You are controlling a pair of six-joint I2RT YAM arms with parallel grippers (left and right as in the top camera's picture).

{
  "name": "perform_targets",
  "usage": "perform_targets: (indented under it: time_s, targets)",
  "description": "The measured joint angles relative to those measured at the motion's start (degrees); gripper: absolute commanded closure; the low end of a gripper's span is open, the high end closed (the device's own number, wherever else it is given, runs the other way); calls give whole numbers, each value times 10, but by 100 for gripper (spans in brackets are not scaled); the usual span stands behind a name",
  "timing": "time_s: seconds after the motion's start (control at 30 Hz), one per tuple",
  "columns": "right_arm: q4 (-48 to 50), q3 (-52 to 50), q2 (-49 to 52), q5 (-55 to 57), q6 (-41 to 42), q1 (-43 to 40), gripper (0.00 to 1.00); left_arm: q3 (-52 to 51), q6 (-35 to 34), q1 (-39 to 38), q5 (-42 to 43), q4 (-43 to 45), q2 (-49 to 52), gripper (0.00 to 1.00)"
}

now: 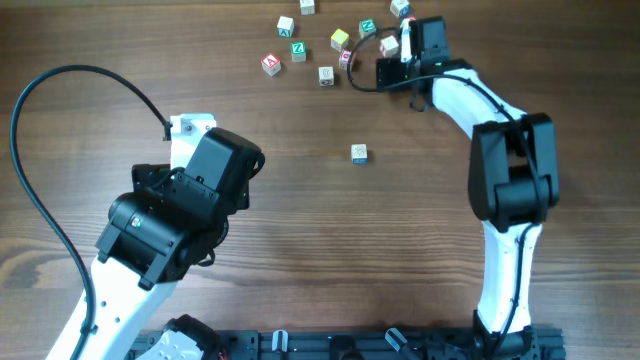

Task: Form a tower
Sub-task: 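Retract the left arm and reach the right gripper to the red Y block, then grasp the red Y block with the right gripper and carry it over the bee block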

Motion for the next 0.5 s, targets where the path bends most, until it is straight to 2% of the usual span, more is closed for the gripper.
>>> perform_targets:
  time_s: [0.1, 0.17, 0.2, 0.23, 0.37, 0.5]
  targets:
    - [22, 2, 9, -3, -14, 0, 40, 0, 0, 0, 0, 0, 0, 0]
    - [27, 2, 10, -4, -12, 0, 66, 0, 0, 0, 0, 0, 0, 0]
    - [19, 7, 10, -6, -7, 0, 72, 0, 0, 0, 0, 0, 0, 0]
    - [-1, 16, 10, -9, -3, 0, 75, 0, 0, 0, 0, 0, 0, 0]
    - [-102, 92, 5, -39, 16, 0, 78, 0, 0, 0, 0, 0, 0, 0]
    - [-233, 122, -105, -52, 56, 0, 79, 0, 0, 0, 0, 0, 0, 0]
